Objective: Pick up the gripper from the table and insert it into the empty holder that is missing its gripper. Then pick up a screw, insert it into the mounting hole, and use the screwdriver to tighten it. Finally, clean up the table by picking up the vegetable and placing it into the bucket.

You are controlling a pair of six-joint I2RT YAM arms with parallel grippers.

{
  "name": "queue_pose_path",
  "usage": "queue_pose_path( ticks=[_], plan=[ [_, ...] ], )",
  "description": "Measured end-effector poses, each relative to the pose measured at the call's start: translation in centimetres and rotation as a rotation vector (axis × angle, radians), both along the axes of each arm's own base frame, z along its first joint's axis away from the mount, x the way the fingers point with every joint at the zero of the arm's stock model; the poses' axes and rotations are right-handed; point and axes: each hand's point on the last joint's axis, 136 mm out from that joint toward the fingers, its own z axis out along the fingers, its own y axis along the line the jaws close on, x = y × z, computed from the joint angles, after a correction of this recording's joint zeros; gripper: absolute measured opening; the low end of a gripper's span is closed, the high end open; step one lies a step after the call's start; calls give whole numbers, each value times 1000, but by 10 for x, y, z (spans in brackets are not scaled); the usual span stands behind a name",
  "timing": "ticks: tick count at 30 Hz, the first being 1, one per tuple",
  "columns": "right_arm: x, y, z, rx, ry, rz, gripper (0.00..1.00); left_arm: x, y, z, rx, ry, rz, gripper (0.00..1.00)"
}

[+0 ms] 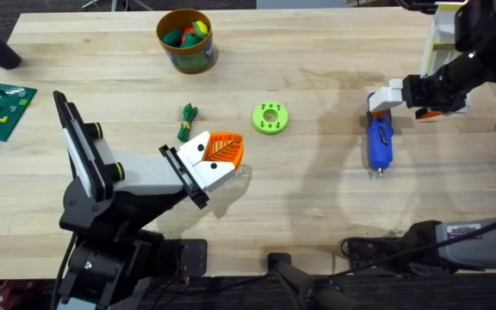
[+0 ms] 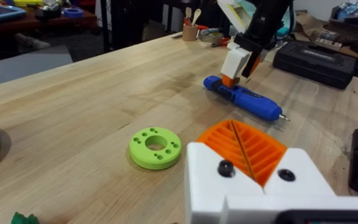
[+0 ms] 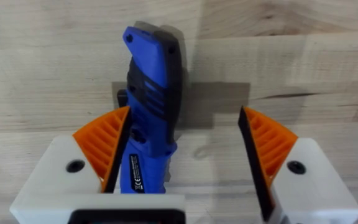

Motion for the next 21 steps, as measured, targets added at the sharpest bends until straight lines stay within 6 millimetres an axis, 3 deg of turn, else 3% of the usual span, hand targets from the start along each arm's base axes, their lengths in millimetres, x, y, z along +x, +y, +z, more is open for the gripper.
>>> queue_pose_path(
  ticks=[8,21],
  plan=[
    [-5,5,3,61,16,-10,991,0,0,1,-2,-2,0,16],
    [-6,14,64,76,-11,36,990,0,0,1,-2,-2,0,16]
  ],
)
